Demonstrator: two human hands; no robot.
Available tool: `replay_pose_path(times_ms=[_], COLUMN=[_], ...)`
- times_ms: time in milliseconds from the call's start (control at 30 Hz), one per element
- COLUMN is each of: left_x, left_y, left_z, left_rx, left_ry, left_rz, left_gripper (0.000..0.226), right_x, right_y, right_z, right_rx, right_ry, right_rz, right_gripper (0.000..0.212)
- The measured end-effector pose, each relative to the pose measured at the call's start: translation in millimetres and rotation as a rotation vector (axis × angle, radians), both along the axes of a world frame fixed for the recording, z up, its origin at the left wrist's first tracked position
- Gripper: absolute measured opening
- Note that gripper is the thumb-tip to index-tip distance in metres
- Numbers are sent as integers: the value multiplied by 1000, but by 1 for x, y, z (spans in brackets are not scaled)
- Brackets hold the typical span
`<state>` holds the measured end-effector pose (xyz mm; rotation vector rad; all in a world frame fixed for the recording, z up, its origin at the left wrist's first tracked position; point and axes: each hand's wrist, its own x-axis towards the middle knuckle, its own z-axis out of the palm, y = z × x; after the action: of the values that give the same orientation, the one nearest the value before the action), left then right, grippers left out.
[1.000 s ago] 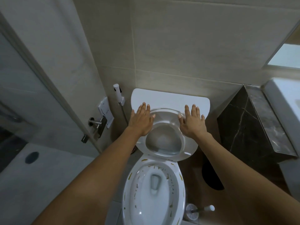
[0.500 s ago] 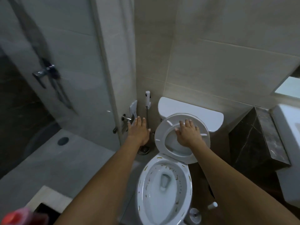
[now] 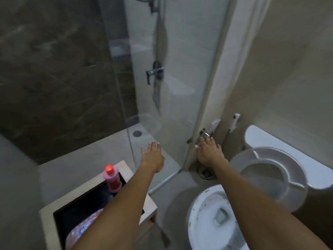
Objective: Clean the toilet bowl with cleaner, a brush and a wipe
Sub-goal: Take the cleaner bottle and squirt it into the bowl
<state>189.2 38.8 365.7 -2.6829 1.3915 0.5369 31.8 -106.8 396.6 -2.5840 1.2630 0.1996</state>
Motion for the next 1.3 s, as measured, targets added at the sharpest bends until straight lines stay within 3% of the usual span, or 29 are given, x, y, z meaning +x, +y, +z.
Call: replay_pose_path(times_ms=[333,633,1300], left_x=[36,30,158], left_y=[117,199,230], left_z=[-19,-64,-151], left_rx=[2,104,157], left_ry=[-14,50,126], left_rz=[429,629,469], left_gripper=[58,61,62], right_x=[95,129,214], right_y=[64,133,172], right_z=[-26,-82,-206], right_rx=[61,111,244], right_ry=[79,175,283], right_rz=[409,625,498], right_gripper=[59,59,65])
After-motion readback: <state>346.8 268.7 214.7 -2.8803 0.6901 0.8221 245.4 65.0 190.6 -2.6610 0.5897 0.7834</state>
